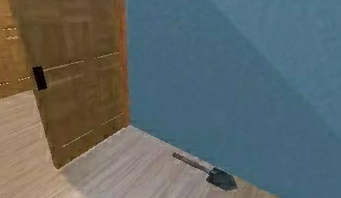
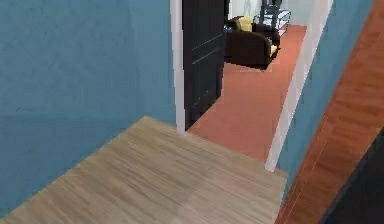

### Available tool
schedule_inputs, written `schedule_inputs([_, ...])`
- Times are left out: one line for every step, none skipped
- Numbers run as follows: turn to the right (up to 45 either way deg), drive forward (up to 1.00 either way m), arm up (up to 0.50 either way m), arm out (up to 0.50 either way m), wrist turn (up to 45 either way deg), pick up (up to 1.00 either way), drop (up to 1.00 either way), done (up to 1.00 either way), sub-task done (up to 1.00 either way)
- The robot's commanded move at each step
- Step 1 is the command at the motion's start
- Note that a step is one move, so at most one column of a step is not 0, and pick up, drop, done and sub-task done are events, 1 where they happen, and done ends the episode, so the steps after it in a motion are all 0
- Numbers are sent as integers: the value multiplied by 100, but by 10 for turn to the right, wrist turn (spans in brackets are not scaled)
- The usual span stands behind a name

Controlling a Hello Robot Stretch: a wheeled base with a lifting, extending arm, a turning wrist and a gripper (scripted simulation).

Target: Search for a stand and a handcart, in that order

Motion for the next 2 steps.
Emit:
schedule_inputs([0, 55, 0, 0, 0, 0, 0, 0, 0])
schedule_inputs([-450, 0, 0, 0, 0, 0, 0, 0, 0])
